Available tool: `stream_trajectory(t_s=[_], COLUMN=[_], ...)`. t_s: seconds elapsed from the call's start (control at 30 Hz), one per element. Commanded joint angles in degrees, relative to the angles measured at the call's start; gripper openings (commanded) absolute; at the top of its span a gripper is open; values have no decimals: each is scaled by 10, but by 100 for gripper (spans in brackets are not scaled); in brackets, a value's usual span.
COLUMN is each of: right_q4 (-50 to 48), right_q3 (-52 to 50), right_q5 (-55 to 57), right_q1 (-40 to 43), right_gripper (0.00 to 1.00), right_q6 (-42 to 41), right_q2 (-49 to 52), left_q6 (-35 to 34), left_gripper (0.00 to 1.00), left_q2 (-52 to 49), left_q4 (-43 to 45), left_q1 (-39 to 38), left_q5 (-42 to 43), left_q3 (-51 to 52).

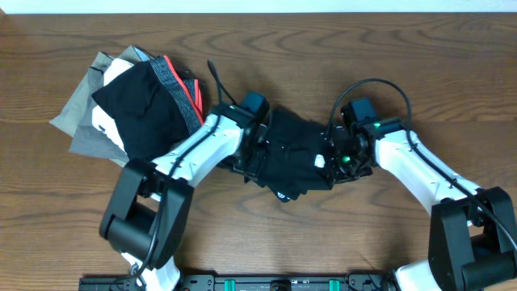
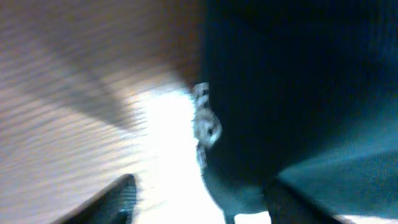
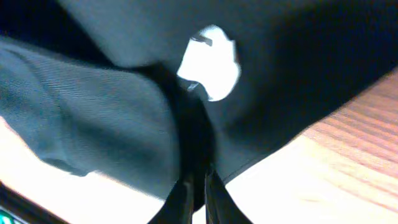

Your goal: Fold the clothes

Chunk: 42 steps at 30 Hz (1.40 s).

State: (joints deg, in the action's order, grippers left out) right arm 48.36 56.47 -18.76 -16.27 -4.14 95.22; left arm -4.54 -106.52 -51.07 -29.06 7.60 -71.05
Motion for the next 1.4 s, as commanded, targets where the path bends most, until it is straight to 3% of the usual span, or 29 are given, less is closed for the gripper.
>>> stream_trajectory(t_s=[0.0, 0.13, 0.17, 0.23, 0.57, 0.87, 1.1, 1.23, 1.37], right_q4=[-8, -12, -12, -14, -14, -15, -17, -19, -24], right_q3=[1, 1, 1, 1, 1, 1, 1, 1, 1], right_q5=[3, 1, 1, 0, -57, -57, -57, -57, -57], right_q1=[22, 41, 46, 55, 79, 79, 79, 79, 79], right_gripper=[12, 34, 42, 48, 50, 50, 50, 49, 49], right_q6=[-5, -5, -5, -5, 15, 15, 15, 14, 14], right_q2=[-25, -39, -41, -42, -42, -42, -42, -42, -42], left_q6=[-2, -2, -2, -2, 10, 90, 118, 118, 120], left_gripper=[78, 98, 99, 98, 98, 98, 99, 75, 24], left_q2=[56, 96, 100, 97, -8, -99, -122, -123, -124], left_q4=[-4, 34, 47, 74, 174, 178, 178, 178, 178], left_q1=[9, 11, 11, 15, 100, 112, 84, 72, 59], left_q5=[-29, -29, -28, -10, 237, 424, 424, 393, 394], left_q3=[-35, -38, -38, -36, -33, -33, -33, -31, -31])
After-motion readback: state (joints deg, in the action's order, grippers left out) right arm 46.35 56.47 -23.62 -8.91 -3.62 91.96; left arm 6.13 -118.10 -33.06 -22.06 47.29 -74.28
